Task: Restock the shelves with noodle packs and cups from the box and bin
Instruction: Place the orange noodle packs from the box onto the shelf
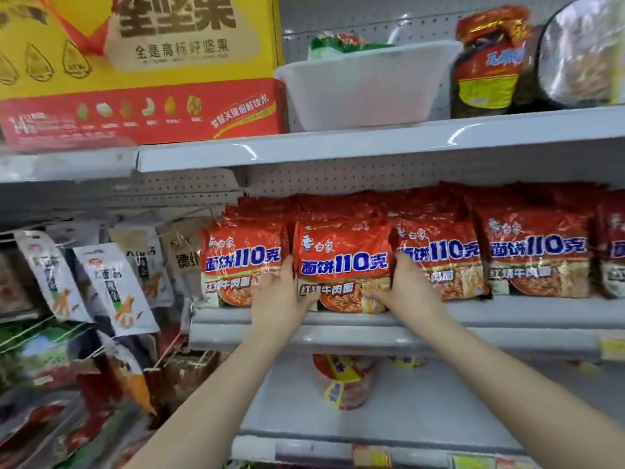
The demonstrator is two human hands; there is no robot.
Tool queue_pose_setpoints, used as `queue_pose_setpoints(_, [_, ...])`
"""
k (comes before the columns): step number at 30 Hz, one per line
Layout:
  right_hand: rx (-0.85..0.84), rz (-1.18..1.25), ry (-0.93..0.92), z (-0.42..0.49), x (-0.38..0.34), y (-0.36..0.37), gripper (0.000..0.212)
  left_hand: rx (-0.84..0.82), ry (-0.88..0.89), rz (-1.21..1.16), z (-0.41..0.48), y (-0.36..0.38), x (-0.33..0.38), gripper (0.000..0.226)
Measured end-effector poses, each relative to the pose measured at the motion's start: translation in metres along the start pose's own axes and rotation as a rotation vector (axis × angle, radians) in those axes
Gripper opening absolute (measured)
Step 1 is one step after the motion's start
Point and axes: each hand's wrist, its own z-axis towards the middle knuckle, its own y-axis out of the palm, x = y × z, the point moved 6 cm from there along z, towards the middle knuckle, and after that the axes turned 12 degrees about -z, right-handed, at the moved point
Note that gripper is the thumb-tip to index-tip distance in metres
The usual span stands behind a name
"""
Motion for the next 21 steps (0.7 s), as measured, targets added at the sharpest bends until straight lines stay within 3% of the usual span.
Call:
queue_pose_setpoints(8, [0.192,-0.333,0.142,-0.017,-0.015,-0.004,0.097,0.076,0.156,0.119,0.002,0.003,-0.007,0.097])
queue_pose_setpoints(11, [0.245,-0.369,0.181,-0.042,-0.009,-0.006,0.094,0.097,0.207,-0.003,-0.004,0.006,0.008,0.098])
queue_pose_setpoints(16, [0.385,-0.465,0.25,-0.109,0.042,-0.042,0.08,0.13,0.495,-0.267,-0.03,0.024,0.082,0.087])
queue_pose_setpoints(21, [0.334,-0.605,0.468,-0.195,0.131,-0.096,0.08,0.031,0.752,-0.478,-0.082,0.074,0.175,0.073])
